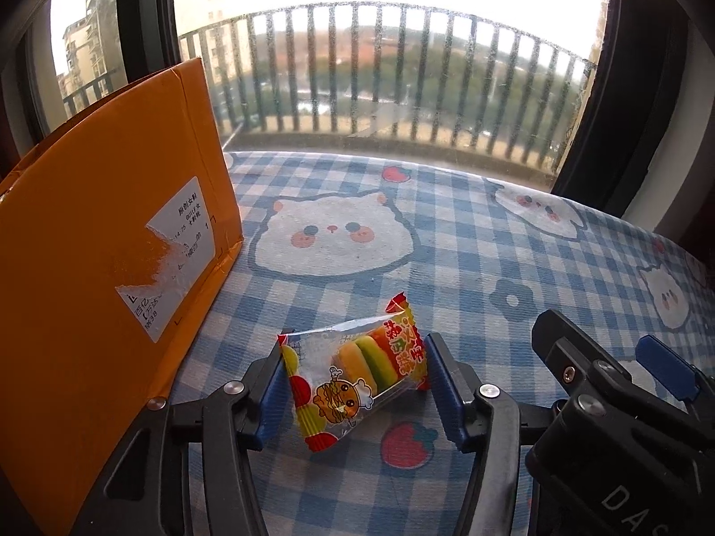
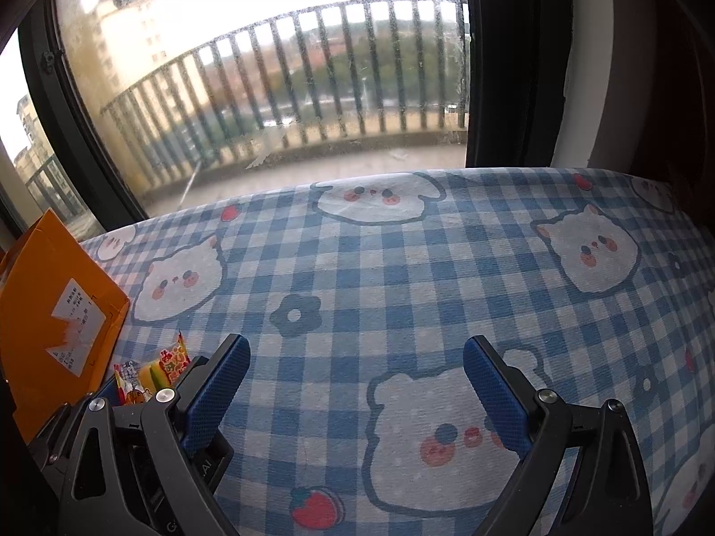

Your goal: Organize snacks

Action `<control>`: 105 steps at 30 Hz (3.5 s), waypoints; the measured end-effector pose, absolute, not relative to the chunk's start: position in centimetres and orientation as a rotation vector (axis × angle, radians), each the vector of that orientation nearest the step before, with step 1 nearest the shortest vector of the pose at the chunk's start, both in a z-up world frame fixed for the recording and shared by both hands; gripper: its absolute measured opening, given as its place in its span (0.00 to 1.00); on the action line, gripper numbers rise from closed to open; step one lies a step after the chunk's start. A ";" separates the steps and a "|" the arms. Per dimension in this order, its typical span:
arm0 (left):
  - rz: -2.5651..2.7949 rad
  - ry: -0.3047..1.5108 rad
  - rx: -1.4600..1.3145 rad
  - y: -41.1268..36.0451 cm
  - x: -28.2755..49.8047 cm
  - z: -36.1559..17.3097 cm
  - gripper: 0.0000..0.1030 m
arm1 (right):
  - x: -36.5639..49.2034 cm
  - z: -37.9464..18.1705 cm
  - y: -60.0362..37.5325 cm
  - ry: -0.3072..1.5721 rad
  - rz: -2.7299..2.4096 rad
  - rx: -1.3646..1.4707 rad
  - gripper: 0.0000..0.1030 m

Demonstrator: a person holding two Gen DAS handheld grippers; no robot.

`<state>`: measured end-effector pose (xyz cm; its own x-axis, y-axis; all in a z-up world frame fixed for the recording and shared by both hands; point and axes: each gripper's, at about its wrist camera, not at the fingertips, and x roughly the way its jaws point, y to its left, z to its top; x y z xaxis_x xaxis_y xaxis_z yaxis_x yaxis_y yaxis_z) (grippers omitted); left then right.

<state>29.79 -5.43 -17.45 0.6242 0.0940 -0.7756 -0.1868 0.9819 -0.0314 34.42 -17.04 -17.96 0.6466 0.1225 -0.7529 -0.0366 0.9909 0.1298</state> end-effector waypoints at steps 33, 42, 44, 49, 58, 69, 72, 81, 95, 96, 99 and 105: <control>0.048 0.758 -0.092 -6.5 24.5 -11.9 0.16 | 30.0 -12.1 -13.9 0.773 0.326 -0.105 0.95; 0.076 0.783 -0.045 -6.7 25.1 -12.9 0.53 | 30.0 -12.8 -14.0 0.799 0.322 -0.144 0.95; 0.086 0.791 -0.044 -6.6 25.8 -13.3 0.65 | 30.4 -13.1 -14.1 0.811 0.308 -0.137 0.95; 0.095 0.821 -0.031 -6.8 27.8 -14.3 0.66 | 31.6 -14.1 -14.5 0.819 0.232 -0.101 0.95; 0.071 0.872 -0.005 -7.0 30.2 -16.7 0.63 | 33.4 -16.2 -15.6 0.830 0.162 -0.049 0.95; 0.071 0.901 -0.053 -5.8 30.2 -17.4 0.30 | 34.0 -17.4 -14.6 0.870 0.188 -0.032 0.95; 0.065 0.894 -0.050 -5.8 29.5 -16.8 0.29 | 33.9 -17.1 -14.3 0.879 0.189 -0.061 0.95; 0.016 0.808 -0.003 -6.8 25.8 -12.4 0.29 | 31.9 -14.1 -13.9 0.858 0.283 -0.080 0.95; -0.033 0.640 0.033 -6.1 19.7 -5.4 0.29 | 25.3 -6.1 -13.7 0.646 0.290 -0.102 0.95; -0.028 0.630 0.023 -5.7 19.4 -5.0 0.29 | 24.9 -5.7 -13.5 0.635 0.288 -0.101 0.95; -0.023 0.607 0.015 -4.8 18.3 -4.2 0.29 | 23.8 -4.7 -12.8 0.610 0.287 -0.085 0.95; -0.017 0.567 -0.007 -2.2 16.2 -3.3 0.29 | 21.6 -3.2 -10.6 0.567 0.267 -0.085 0.97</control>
<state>16.20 -2.17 -3.31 0.8433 -0.0175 -0.5372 0.0138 0.9998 -0.0109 21.59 -10.64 -3.23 0.8104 0.2258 -0.5406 -0.2725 0.9621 -0.0065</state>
